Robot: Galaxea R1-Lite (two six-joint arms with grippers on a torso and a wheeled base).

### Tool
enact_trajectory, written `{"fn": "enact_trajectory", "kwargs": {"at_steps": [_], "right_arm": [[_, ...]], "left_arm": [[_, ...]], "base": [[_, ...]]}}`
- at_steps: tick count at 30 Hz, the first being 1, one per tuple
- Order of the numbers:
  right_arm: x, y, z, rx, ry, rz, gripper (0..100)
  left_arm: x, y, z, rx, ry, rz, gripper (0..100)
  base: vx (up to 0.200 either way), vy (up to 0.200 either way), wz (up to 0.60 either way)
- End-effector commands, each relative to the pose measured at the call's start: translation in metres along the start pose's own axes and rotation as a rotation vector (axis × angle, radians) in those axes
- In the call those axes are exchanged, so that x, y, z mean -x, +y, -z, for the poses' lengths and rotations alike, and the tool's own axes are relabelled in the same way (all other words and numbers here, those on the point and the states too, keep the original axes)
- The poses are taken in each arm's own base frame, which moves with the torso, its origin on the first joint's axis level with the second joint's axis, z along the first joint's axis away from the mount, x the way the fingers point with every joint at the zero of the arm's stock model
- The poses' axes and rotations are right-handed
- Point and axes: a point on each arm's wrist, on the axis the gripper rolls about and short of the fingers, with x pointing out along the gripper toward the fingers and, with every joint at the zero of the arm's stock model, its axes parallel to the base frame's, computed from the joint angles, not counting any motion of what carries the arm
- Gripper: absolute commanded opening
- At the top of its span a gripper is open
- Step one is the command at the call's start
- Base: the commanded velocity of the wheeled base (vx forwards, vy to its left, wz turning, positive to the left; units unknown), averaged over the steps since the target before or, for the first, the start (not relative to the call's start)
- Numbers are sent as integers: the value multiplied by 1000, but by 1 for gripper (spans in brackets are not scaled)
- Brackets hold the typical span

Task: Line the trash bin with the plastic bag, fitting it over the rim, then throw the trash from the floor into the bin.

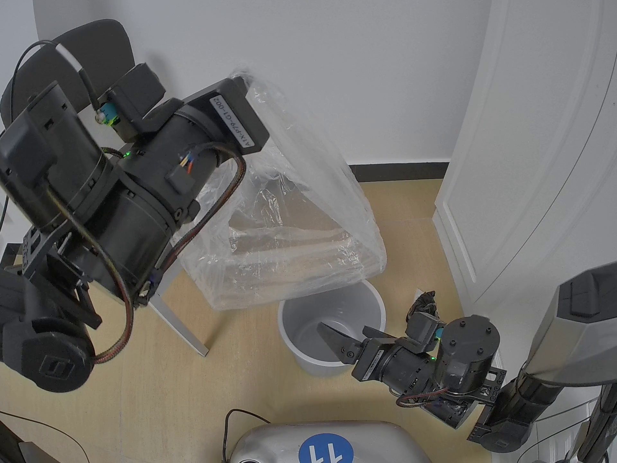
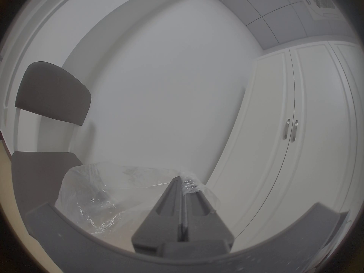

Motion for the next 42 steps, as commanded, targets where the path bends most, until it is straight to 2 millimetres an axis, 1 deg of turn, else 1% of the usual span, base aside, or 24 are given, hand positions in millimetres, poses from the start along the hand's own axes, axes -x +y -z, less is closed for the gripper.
{"fn": "enact_trajectory", "kwargs": {"at_steps": [1, 3, 13, 16, 23, 34, 38, 42], "right_arm": [[-8, -4, 18, -17, 27, 2, 100], [-8, -4, 20, -17, 31, 4, 100], [-11, 2, 12, -64, -9, -12, 100], [-6, 9, 2, -72, -41, -33, 100], [7, 17, -11, -72, -64, -68, 100], [9, 18, -7, -65, -50, -72, 100], [5, 15, -2, -64, -35, -59, 100], [1, 12, 4, -59, -21, -46, 100]], "left_arm": [[5, -7, -4, 15, -5, 21, 0], [6, -8, -4, 19, -5, 25, 0], [7, -10, -3, 17, 1, 33, 0], [6, -9, -1, 15, 6, 29, 0], [1, -3, 2, 4, 6, 5, 0], [1, -5, 2, 6, 7, 12, 0], [8, -16, -1, 25, 9, 42, 0], [11, -23, -2, 40, 5, 24, 0]], "base": [[0, 0, 0], [0, 0, 0], [0, 0, 0], [0, 0, 0], [0, 0, 0], [0, 0, 0], [0, 0, 0], [0, 0, 0]]}}
